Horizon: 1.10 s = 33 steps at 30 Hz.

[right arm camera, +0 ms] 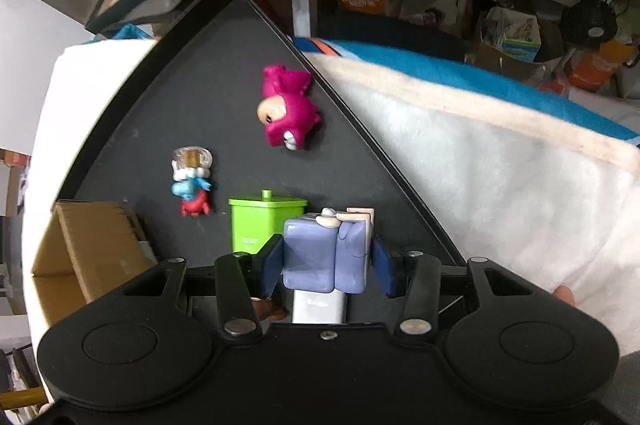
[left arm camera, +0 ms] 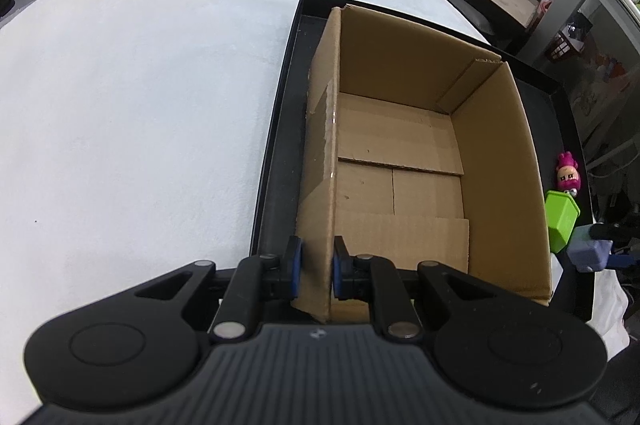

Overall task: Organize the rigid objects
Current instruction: 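Lift the lavender cube with the right gripper and carry it over the box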

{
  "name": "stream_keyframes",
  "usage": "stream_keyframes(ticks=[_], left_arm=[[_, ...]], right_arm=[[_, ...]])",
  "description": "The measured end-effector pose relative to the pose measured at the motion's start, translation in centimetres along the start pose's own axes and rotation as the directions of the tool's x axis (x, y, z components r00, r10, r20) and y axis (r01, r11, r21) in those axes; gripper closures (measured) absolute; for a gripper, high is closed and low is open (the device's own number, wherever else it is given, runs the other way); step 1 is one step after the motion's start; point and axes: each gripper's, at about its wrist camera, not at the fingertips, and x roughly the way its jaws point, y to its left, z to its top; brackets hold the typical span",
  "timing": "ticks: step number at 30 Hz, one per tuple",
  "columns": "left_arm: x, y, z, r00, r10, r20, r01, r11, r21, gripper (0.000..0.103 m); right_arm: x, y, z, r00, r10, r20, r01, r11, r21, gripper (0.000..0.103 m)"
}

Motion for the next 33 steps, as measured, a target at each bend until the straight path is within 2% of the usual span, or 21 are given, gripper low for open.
stream_keyframes(ticks=[9, 20, 27, 33], left_arm=[[-0.3, 0.4, -0.4, 1.0, -0.011, 0.012, 0.011, 1.0, -0.006, 0.089], [-0.3, 0.7, -0.1, 1.0, -0.03, 0.005, 0.03, 0.999, -0.027, 0.088], [-0.3, 1.1, -0.2, 0.999, -0.041, 0.007, 0.042, 0.999, -0.035, 0.088], [-0.3, 1.1, -0.3, 0.999, -0.051, 0.006, 0.052, 0.998, -0.027, 0.088]], right_arm=[[-4.1, 2.5, -0.3, 0.996, 0.043, 0.08, -0.038, 0.998, -0.059, 0.057], [-7.2, 6.5, -1.5, 0.984, 0.119, 0.133, -0.1, 0.986, -0.136, 0.057], [-7.6, 8.6, -2.1, 0.976, 0.184, 0.115, -0.168, 0.976, -0.138, 0.057], [-7.6, 11.2, -3.2, 0.968, 0.227, 0.105, -0.203, 0.959, -0.196, 0.057]])
